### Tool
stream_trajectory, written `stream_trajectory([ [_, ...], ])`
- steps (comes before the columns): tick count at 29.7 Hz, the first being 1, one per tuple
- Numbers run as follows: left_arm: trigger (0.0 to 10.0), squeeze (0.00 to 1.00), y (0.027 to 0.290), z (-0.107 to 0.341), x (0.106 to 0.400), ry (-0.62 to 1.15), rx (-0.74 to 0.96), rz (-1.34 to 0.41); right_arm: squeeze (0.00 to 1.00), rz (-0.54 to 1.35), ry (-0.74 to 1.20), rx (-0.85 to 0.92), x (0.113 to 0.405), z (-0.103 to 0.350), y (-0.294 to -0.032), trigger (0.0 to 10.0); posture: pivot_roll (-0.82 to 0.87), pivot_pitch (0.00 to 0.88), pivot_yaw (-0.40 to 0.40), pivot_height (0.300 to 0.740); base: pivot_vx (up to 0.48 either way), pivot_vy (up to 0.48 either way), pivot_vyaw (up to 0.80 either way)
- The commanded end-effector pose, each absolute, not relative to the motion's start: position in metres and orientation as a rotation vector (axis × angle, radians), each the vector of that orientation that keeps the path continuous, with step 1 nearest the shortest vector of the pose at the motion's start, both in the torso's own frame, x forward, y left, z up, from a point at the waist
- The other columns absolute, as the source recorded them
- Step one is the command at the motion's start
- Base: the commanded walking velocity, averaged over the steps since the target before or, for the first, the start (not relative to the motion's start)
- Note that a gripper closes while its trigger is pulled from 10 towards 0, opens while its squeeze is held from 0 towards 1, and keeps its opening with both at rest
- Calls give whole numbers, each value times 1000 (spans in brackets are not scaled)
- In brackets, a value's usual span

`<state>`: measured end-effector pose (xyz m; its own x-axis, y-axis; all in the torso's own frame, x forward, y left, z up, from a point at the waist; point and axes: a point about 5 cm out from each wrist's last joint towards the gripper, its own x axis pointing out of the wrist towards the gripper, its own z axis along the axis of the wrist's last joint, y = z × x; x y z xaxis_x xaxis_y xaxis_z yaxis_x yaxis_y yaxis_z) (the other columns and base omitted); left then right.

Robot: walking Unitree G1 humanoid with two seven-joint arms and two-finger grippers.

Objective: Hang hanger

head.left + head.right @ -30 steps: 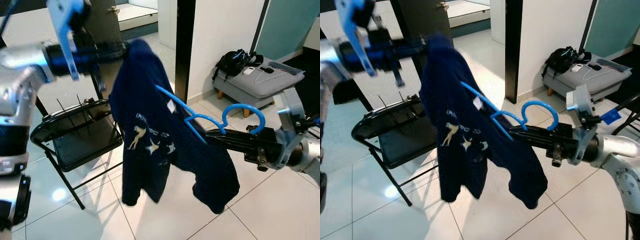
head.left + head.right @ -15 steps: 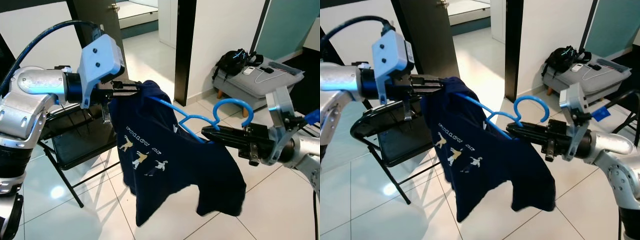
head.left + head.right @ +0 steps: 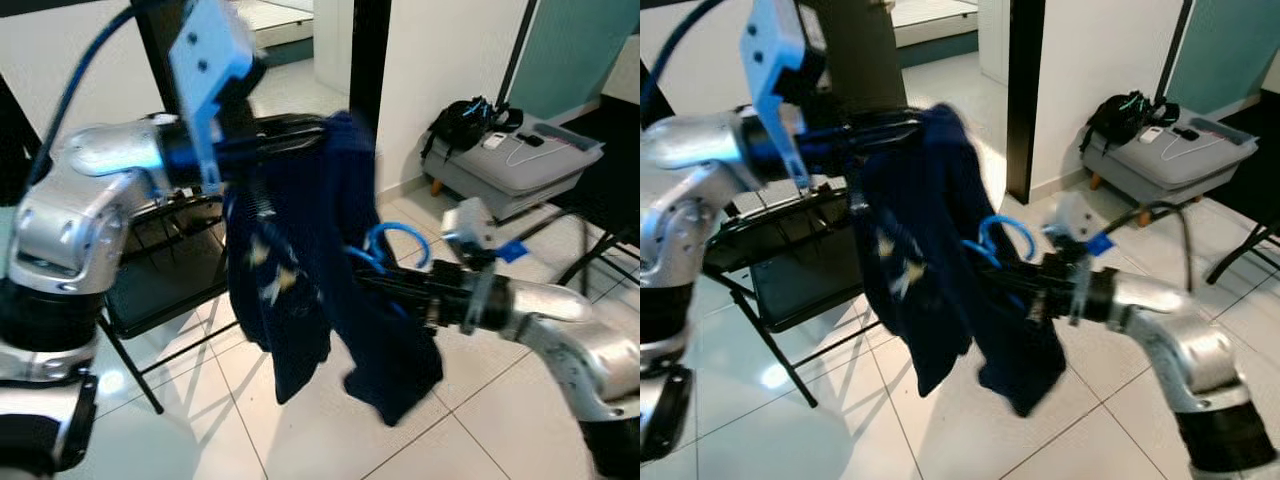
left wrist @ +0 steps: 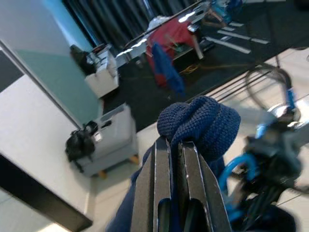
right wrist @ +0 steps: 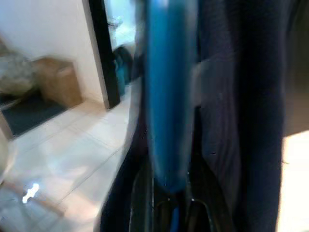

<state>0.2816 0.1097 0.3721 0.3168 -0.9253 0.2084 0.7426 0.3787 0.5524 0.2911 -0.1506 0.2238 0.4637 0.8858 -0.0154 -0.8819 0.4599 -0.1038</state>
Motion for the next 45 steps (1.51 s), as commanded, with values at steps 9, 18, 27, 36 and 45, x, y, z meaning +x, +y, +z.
stream_trajectory([
  [9, 10000, 0, 135, 299, 305, -251, 783, -929, 0, 980, -168, -51, 308, 245, -156, 10000, -21, 52, 43, 740, 0, 0, 0],
  [18, 10000, 0, 176, 313, 336, -274, 885, -554, 0, 1223, 12, -137, 276, 222, -148, 10000, -33, 59, 46, 740, 0, 0, 0],
  [27, 10000, 0, 181, 348, 337, -423, 712, -398, 0, 1283, 203, -235, 263, 191, -141, 10000, -39, 64, 45, 740, 0, 0, 0],
  [36, 10000, 0, 179, 350, 337, -440, 719, -398, 0, 1142, 130, -244, 283, 205, -148, 10000, -35, 65, 40, 740, 0, 0, 0],
  [45, 10000, 0, 180, 346, 339, -431, 766, -397, 0, 855, -74, -238, 313, 245, -172, 10000, -34, 67, 37, 740, 0, 0, 0],
])
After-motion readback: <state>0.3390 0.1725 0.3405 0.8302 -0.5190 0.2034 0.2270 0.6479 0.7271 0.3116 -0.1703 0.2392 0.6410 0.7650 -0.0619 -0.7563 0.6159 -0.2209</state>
